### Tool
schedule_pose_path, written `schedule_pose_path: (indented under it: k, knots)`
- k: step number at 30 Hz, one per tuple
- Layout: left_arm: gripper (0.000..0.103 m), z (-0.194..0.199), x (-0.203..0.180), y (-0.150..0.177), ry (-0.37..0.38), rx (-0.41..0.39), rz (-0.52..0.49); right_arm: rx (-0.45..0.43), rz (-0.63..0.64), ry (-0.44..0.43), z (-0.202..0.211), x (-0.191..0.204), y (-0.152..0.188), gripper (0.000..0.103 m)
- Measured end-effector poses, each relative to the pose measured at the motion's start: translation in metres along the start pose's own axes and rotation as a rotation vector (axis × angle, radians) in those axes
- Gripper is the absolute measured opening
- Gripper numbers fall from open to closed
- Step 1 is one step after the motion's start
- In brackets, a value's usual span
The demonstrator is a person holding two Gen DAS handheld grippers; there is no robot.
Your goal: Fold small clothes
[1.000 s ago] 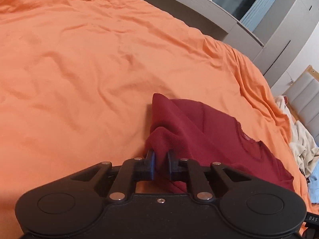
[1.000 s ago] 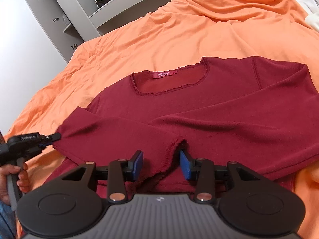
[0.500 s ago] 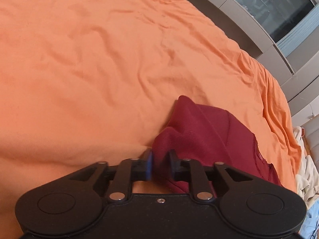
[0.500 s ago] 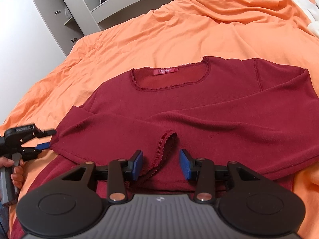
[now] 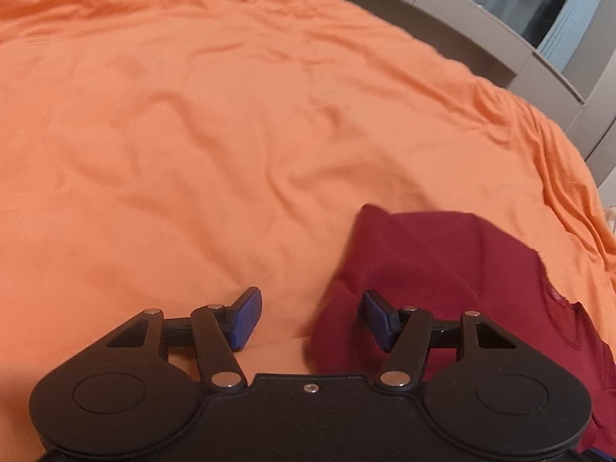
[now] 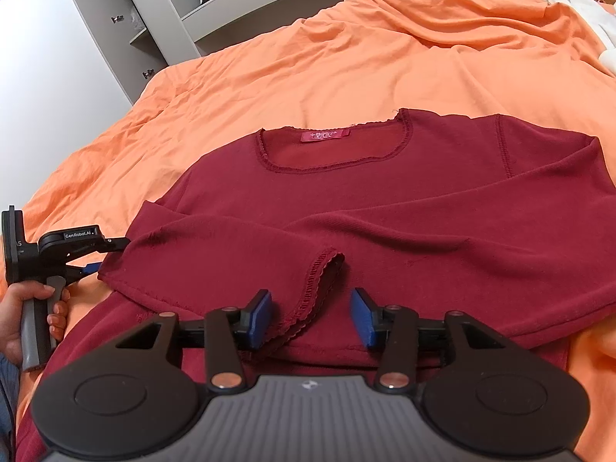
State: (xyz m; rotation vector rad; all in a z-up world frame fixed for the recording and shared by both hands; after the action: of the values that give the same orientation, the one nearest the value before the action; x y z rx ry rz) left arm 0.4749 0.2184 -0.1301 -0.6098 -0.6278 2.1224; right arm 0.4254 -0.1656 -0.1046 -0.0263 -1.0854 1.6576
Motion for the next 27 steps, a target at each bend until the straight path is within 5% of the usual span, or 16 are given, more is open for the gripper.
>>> schedule_pose_path:
  k: [5,10,16,27]
  knots:
    - [0.063,0.003,0.005,0.000,0.009,0.008,0.032,-0.012,-0.010,-0.012,0.006,0.000,0.000,0.062]
    - [0.084,0.025,0.002,0.002,0.062,0.022,0.071,-0.043,0.019,-0.003,0.022,0.008,-0.002,0.085]
    - [0.093,0.066,-0.001,0.015,0.090,-0.004,0.012,-0.112,0.086,-0.001,0.052,0.024,-0.003,0.102]
    - [0.102,0.170,-0.023,0.062,0.219,-0.142,-0.169,-0.192,0.215,0.023,0.110,0.053,0.038,0.103]
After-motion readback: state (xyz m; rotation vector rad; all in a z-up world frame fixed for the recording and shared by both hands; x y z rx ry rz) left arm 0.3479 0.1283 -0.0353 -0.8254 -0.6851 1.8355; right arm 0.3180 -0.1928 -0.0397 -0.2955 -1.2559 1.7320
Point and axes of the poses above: each gripper's, at about its wrist camera, not at the fingertips, and z roughly against the way its jaws point, x to its left, y to its underside, the point moved 10 cm from there along -z, roughly the way its jaws point, and after that the axes turned 10 degrees about -y, right-handed, at the moved point
